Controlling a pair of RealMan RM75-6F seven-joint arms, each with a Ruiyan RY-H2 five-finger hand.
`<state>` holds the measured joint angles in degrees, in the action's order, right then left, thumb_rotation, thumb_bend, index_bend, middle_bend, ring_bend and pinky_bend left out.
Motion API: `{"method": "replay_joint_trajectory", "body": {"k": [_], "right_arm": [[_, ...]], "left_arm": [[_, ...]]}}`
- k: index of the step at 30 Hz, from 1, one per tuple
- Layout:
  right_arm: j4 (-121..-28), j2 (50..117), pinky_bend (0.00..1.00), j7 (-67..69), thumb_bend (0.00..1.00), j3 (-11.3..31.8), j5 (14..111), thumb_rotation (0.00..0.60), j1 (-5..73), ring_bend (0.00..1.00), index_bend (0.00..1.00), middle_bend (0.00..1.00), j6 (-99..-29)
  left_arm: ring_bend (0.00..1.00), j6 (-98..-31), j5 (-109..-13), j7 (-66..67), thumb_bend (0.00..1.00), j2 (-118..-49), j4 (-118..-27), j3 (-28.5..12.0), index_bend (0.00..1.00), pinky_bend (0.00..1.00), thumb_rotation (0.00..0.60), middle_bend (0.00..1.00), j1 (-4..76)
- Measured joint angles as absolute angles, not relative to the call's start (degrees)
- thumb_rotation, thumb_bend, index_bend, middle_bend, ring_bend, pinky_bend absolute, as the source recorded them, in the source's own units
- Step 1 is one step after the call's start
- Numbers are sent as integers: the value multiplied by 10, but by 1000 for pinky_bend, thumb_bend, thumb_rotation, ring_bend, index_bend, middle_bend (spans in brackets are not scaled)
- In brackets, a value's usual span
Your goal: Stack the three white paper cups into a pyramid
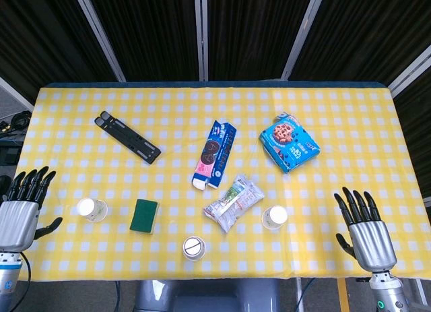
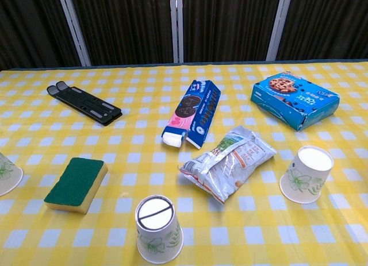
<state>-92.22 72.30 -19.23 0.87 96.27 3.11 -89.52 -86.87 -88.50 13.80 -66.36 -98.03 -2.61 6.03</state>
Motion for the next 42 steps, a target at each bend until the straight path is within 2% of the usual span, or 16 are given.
{"method": "replay_joint_trajectory", "body": {"k": [14, 19, 22, 26, 30, 42], "right_arm": [[-926, 724, 0, -195, 129, 11, 960, 600, 29, 0, 21, 0, -898], [-924, 725, 0, -194, 129, 11, 961, 600, 31, 0, 38, 0, -896], [-921, 726, 0, -191, 130, 10, 968, 600, 31, 0, 42, 0, -900], [-917, 727, 0, -185, 130, 8, 974, 600, 30, 0, 45, 0, -906], [-916, 728, 0, -183, 129, 8, 976, 600, 30, 0, 47, 0, -907], [-912, 730, 0, -181, 130, 8, 972, 600, 31, 0, 47, 0, -901]], "left_arm": [[0, -855, -879, 142, 172, -655, -988, -20, 2, 0, 600, 0, 62], [0, -823, -856, 153, 176, -652, -990, -21, 137, 0, 600, 0, 71], [0, -802, -841, 157, 176, -655, -988, -23, 177, 0, 600, 0, 80], [0, -778, -824, 159, 182, -664, -979, -26, 204, 0, 600, 0, 91], [0, -755, -808, 162, 228, -672, -967, -28, 226, 0, 600, 0, 101], [0, -684, -753, 172, 226, -698, -931, -32, 224, 0, 600, 0, 133]]}}
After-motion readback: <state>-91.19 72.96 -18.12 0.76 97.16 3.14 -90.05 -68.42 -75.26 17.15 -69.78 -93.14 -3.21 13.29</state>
